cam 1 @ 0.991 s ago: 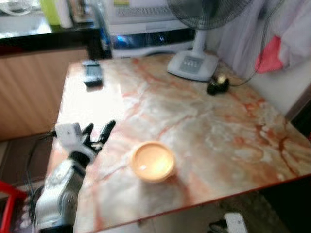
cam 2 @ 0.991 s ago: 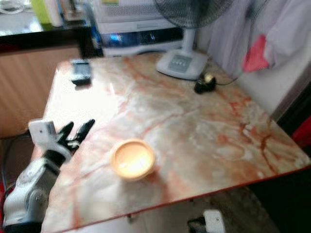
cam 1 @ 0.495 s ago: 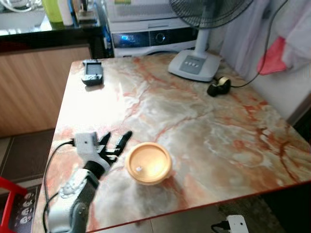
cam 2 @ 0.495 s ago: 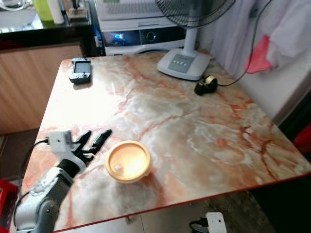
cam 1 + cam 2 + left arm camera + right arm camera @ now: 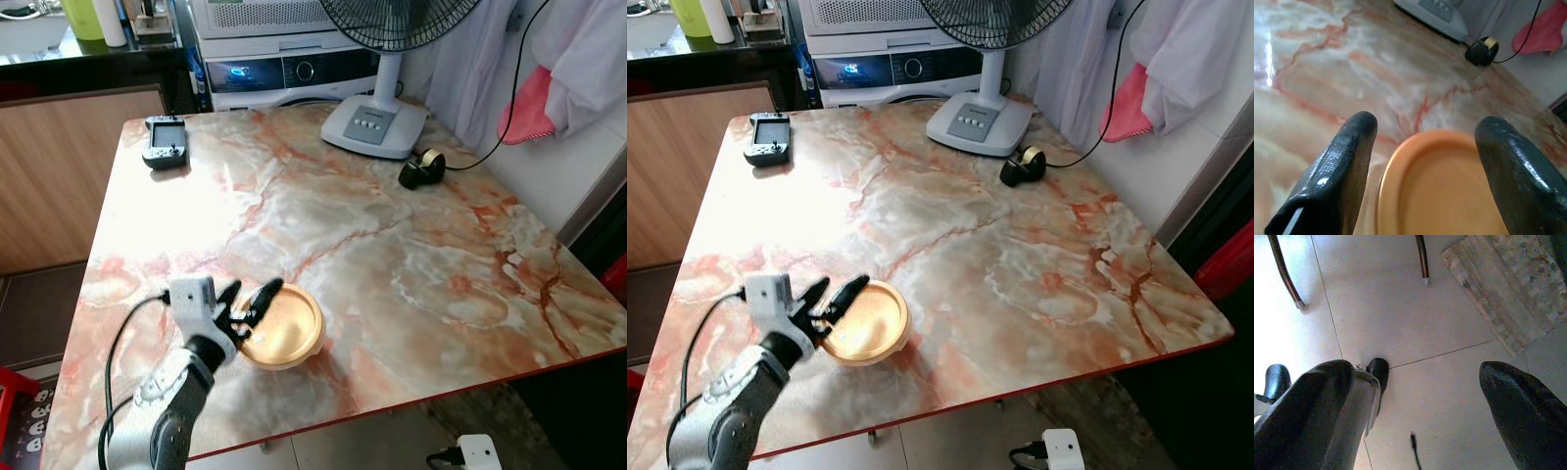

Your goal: Restocking fridge

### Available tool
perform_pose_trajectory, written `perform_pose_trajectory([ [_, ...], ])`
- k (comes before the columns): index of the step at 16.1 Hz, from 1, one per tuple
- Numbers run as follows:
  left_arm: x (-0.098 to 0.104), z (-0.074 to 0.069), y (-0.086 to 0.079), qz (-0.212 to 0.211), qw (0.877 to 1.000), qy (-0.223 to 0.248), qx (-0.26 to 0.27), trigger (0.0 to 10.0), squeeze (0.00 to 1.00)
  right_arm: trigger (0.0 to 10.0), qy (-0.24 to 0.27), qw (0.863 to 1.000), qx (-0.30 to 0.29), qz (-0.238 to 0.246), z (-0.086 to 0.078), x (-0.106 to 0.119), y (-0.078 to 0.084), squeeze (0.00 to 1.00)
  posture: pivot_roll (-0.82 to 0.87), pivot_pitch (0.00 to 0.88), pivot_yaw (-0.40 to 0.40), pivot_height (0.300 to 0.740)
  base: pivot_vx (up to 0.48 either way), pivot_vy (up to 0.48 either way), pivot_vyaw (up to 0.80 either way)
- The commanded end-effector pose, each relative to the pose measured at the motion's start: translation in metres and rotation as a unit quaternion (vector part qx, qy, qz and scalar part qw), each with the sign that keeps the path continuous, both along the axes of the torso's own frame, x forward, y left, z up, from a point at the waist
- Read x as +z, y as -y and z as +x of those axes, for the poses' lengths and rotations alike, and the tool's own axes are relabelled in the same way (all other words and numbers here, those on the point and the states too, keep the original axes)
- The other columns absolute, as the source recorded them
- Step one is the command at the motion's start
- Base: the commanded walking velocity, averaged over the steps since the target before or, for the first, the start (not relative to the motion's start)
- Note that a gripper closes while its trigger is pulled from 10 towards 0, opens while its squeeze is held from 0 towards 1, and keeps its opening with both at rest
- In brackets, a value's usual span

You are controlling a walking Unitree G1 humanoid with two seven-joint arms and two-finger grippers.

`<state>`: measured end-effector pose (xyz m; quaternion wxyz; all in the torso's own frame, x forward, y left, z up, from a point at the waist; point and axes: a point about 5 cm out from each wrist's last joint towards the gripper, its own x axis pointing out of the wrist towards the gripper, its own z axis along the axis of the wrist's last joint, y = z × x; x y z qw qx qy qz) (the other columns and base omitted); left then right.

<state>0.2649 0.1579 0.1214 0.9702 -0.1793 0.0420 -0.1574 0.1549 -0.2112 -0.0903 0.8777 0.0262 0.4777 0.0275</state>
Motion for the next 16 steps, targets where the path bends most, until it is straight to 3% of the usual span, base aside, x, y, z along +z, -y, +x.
perform_pose_trajectory([
  [1,-0.001,-0.002,0.001,-0.013,1.0,-0.008,0.004,10.0,0.0,10.0,-0.004,1.0,-0.002,0.0,-0.003,-0.001,0.0,0.0,0.12,0.074,-0.046,0.74,0.0,0.0,0.0],
  [6,-0.01,-0.009,-0.001,-0.022,0.999,-0.027,0.007,10.0,0.0,10.0,-0.002,1.0,-0.008,0.002,-0.003,-0.002,-0.002,0.0,0.11,0.07,-0.032,0.74,0.0,0.0,0.0],
  [15,-0.03,0.013,-0.011,-0.123,0.991,-0.047,0.021,10.0,0.0,10.0,0.001,1.0,-0.009,-0.001,0.0,0.0,-0.002,0.0,0.08,0.06,-0.032,0.74,0.0,0.0,0.0],
  [16,-0.031,0.015,-0.01,-0.123,0.991,-0.047,0.016,4.3,0.0,10.0,0.001,1.0,-0.009,-0.002,0.001,0.0,-0.002,0.0,0.08,0.059,-0.035,0.74,0.0,0.0,0.0],
])
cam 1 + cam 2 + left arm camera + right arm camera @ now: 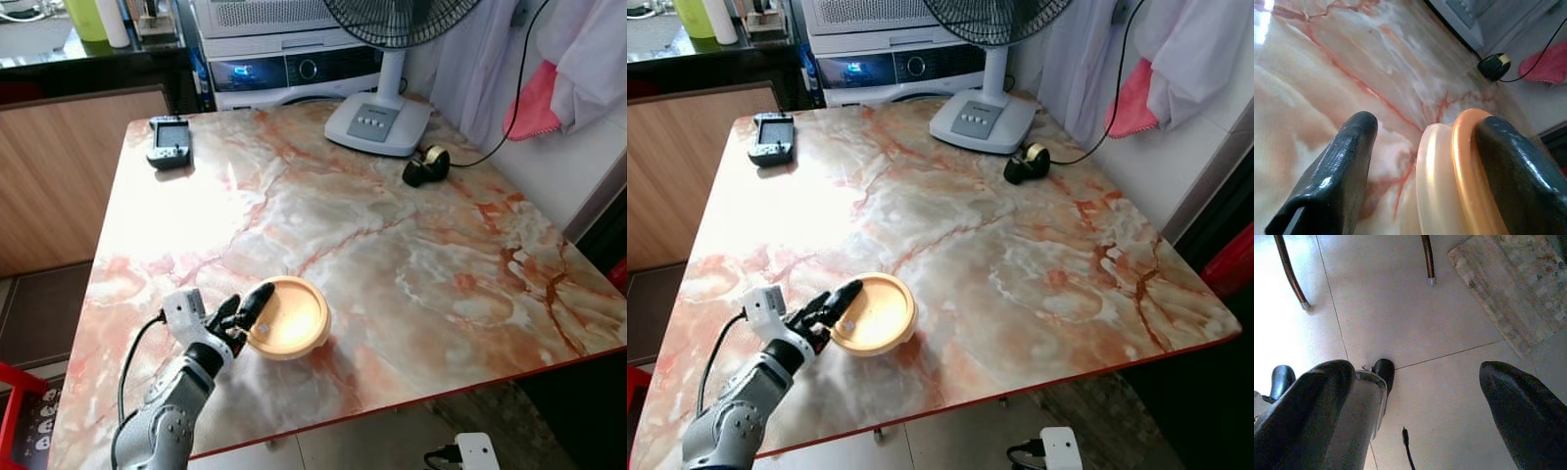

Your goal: Restocking fridge

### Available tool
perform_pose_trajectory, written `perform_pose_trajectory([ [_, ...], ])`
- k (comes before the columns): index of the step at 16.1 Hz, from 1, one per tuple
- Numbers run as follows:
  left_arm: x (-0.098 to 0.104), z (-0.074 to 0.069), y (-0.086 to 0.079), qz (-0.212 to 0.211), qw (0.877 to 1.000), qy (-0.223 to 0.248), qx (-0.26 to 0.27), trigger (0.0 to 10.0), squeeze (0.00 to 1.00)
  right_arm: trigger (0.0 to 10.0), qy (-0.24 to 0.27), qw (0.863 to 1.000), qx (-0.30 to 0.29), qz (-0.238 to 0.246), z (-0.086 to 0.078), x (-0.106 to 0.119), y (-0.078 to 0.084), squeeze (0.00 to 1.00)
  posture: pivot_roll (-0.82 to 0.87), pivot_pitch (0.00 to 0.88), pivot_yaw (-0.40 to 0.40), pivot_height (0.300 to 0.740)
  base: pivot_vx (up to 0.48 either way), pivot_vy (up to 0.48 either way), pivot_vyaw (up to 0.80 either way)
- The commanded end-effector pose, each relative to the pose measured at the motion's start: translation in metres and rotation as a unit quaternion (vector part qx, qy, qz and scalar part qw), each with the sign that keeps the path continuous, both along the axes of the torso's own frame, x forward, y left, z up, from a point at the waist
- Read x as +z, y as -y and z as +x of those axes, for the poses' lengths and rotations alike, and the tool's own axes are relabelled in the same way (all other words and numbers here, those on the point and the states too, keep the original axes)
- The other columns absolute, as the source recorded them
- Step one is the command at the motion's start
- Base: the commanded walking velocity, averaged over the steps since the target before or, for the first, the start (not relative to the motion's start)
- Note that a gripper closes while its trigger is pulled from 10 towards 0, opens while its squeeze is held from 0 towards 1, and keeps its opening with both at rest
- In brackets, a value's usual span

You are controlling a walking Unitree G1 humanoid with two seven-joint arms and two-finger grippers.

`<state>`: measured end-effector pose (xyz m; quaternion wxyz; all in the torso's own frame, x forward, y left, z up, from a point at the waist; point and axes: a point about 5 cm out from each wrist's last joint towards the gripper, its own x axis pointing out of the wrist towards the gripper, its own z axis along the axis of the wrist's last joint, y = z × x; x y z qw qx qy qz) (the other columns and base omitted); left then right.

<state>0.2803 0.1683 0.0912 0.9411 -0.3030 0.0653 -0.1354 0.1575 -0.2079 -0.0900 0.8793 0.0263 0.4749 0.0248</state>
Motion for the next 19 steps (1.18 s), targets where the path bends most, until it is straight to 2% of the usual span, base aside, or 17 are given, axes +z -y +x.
perform_pose_trajectory([
  [1,-0.002,0.003,0.001,-0.007,1.0,-0.001,-0.007,0.0,0.0,10.0,-0.004,1.0,-0.002,-0.003,-0.001,0.0,0.002,0.0,0.08,0.058,-0.037,0.74,0.0,0.0,0.0],
  [4,-0.006,0.007,0.001,-0.022,1.0,-0.004,-0.013,0.0,0.0,10.0,-0.004,1.0,0.005,-0.008,-0.001,0.0,0.002,0.0,0.08,0.057,-0.038,0.74,0.0,0.0,0.0],
  [5,-0.007,0.008,0.002,-0.04,0.999,-0.004,-0.021,0.0,0.0,10.0,-0.004,1.0,0.005,-0.009,0.0,0.0,0.002,0.0,0.07,0.058,-0.038,0.74,0.0,0.0,0.0],
  [7,-0.009,0.008,0.004,-0.047,0.998,-0.008,-0.031,0.0,0.0,10.0,-0.006,1.0,0.011,-0.013,0.0,0.0,0.002,0.0,0.07,0.06,-0.039,0.74,0.0,0.0,0.0],
  [9,-0.013,0.008,0.003,-0.072,0.997,-0.016,-0.025,0.0,0.0,10.0,-0.009,1.0,0.016,-0.016,0.0,0.0,0.002,0.0,0.07,0.063,-0.039,0.74,0.0,0.0,0.0],
  [19,-0.018,0.009,-0.002,-0.111,0.994,-0.02,-0.011,0.0,0.0,10.0,-0.012,1.0,0.021,-0.02,0.001,0.0,0.003,0.0,0.06,0.06,-0.039,0.74,0.0,0.0,0.0],
])
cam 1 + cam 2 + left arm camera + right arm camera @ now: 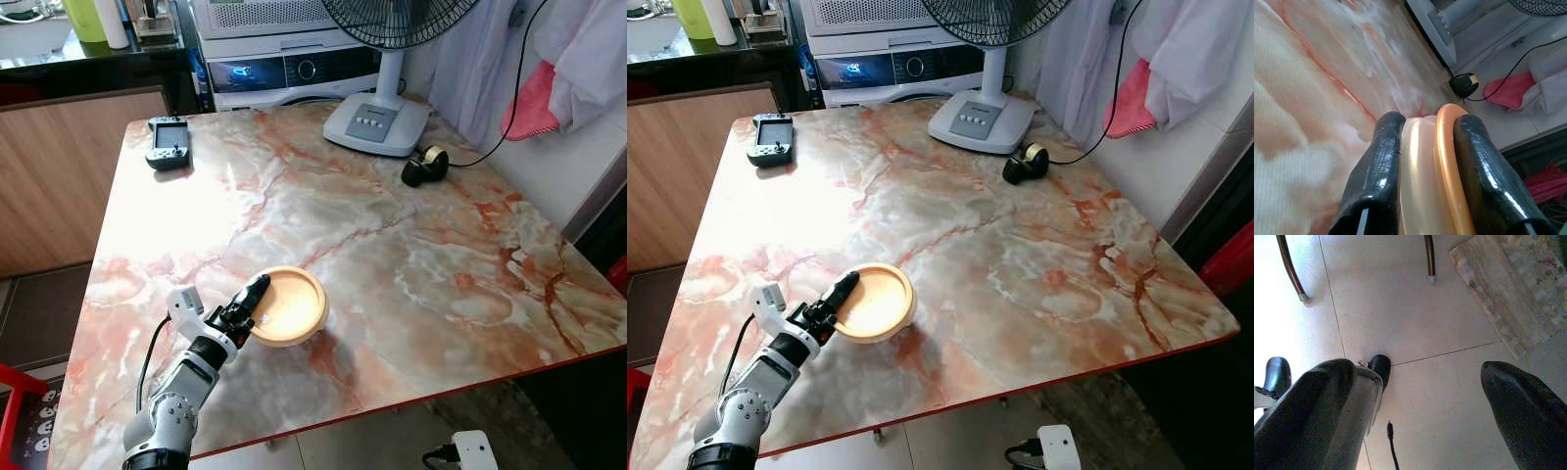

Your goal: Restocking fridge

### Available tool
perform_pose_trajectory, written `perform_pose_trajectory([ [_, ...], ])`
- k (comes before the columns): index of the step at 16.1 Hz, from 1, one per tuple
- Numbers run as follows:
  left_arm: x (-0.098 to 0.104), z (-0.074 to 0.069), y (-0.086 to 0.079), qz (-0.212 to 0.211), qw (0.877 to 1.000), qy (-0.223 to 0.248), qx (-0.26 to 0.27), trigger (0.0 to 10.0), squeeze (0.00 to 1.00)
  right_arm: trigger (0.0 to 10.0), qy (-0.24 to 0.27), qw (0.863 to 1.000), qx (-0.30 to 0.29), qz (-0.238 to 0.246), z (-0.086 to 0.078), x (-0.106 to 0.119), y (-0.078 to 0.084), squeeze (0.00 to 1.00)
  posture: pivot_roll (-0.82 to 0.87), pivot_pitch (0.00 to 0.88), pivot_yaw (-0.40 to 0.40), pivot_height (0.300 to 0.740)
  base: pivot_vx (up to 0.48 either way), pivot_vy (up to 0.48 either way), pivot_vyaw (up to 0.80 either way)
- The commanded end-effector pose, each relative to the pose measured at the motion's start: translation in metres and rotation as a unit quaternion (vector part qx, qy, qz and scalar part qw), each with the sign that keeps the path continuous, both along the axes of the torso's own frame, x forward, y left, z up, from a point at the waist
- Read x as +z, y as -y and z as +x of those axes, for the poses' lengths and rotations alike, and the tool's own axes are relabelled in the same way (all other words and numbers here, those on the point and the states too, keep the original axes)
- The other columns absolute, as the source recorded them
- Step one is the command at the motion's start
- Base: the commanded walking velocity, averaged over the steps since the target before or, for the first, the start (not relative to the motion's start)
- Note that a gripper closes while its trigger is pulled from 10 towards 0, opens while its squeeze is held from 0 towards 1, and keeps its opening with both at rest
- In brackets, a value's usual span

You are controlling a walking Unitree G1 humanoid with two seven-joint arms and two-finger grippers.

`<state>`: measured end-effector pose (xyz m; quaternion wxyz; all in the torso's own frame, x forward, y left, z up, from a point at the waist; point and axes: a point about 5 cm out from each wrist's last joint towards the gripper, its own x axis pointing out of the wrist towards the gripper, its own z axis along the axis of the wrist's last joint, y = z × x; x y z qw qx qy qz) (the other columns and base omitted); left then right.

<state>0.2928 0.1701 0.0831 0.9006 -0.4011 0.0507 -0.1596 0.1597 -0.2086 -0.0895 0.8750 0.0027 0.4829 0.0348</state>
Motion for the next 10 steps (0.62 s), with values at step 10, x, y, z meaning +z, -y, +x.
perform_pose_trajectory([
  [10,0.066,-0.012,-0.007,0.069,0.991,0.113,0.025,2.1,0.0,10.0,-0.003,1.0,-0.004,-0.006,-0.004,-0.001,0.005,0.0,0.06,0.05,-0.033,0.74,0.0,0.0,0.0],
])
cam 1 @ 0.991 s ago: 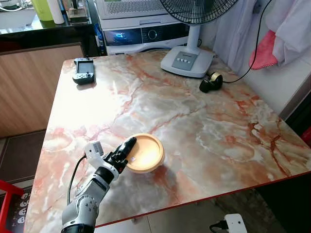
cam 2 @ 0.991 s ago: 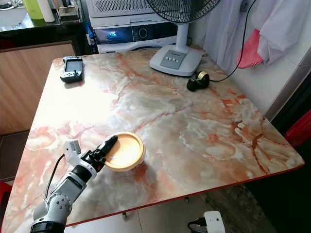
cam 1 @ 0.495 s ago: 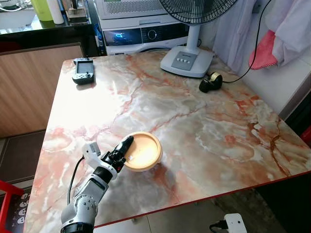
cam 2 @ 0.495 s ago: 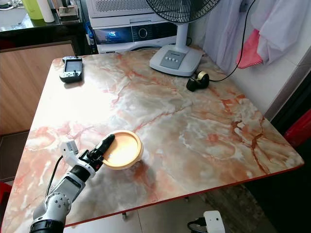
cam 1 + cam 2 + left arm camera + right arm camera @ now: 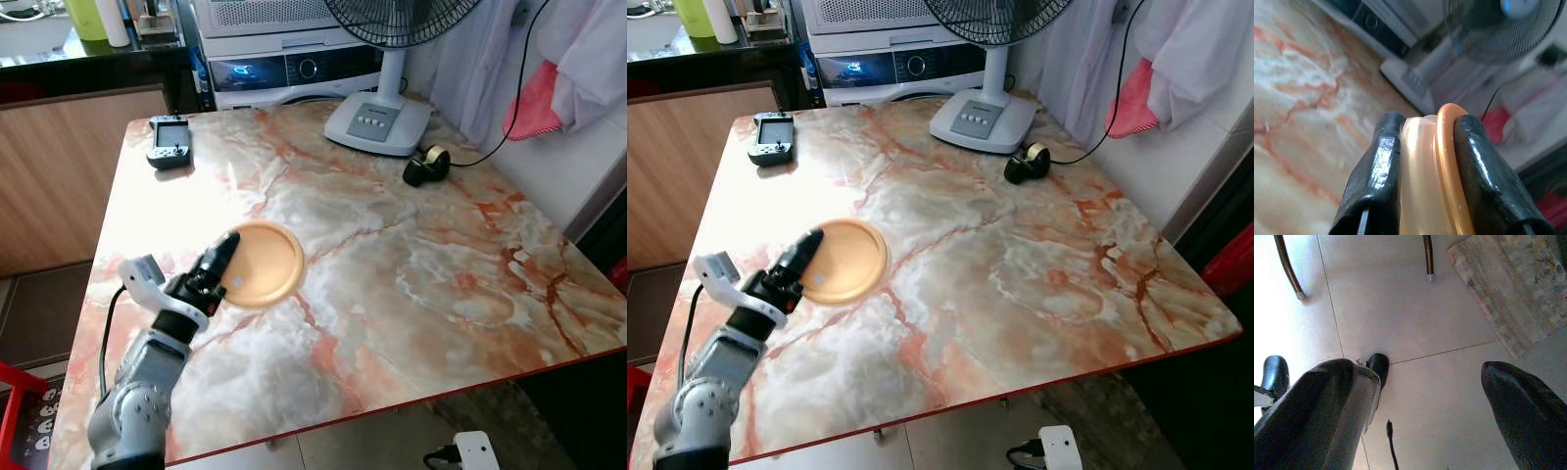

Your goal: Restocking fridge

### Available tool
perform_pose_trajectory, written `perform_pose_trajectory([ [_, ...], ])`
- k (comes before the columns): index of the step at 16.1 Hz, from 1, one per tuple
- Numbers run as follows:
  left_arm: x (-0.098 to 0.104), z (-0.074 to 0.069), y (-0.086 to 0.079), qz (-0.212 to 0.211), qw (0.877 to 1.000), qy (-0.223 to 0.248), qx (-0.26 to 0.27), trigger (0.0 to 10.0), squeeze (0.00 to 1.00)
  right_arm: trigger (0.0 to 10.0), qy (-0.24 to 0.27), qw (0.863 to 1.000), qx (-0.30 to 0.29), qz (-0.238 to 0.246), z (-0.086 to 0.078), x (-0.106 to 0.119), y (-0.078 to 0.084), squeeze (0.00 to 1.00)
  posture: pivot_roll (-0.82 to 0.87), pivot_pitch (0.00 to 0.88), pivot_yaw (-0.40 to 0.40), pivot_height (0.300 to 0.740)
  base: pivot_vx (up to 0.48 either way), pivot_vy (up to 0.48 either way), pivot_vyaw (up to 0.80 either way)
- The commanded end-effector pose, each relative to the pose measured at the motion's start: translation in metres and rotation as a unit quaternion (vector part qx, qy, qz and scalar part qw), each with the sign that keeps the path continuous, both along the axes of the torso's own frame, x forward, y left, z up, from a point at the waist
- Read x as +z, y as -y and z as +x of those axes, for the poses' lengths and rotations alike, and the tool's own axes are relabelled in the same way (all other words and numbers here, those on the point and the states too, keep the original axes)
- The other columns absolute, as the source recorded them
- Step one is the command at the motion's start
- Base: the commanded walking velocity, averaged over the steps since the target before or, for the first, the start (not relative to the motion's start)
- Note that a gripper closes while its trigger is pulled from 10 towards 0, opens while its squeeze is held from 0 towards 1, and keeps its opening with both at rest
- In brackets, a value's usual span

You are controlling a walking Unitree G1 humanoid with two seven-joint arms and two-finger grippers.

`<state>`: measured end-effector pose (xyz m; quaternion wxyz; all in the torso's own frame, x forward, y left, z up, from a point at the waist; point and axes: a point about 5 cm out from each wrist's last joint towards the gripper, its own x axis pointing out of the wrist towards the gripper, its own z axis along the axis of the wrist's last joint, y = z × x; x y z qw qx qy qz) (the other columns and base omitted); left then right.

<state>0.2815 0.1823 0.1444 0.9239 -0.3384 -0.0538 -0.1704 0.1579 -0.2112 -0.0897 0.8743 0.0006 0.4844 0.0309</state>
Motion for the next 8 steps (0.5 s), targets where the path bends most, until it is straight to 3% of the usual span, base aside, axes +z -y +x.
perform_pose_trajectory([
  [1,0.006,-0.002,0.009,0.045,0.999,0.004,-0.001,10.0,0.0,10.0,-0.001,1.0,-0.002,-0.003,-0.003,-0.001,0.002,0.0,0.06,0.044,-0.034,0.74,0.0,0.0,0.0],
  [5,0.019,0.003,0.014,0.05,0.998,0.013,0.048,10.0,0.0,10.0,0.0,1.0,-0.003,-0.003,-0.004,-0.001,0.003,0.0,0.06,0.026,-0.035,0.74,0.0,0.0,0.0],
  [8,0.036,0.006,0.017,0.104,0.992,0.034,0.066,10.0,0.0,10.0,0.002,1.0,-0.005,-0.002,-0.005,-0.001,0.002,0.0,0.06,0.013,-0.029,0.74,0.0,0.0,0.0],
])
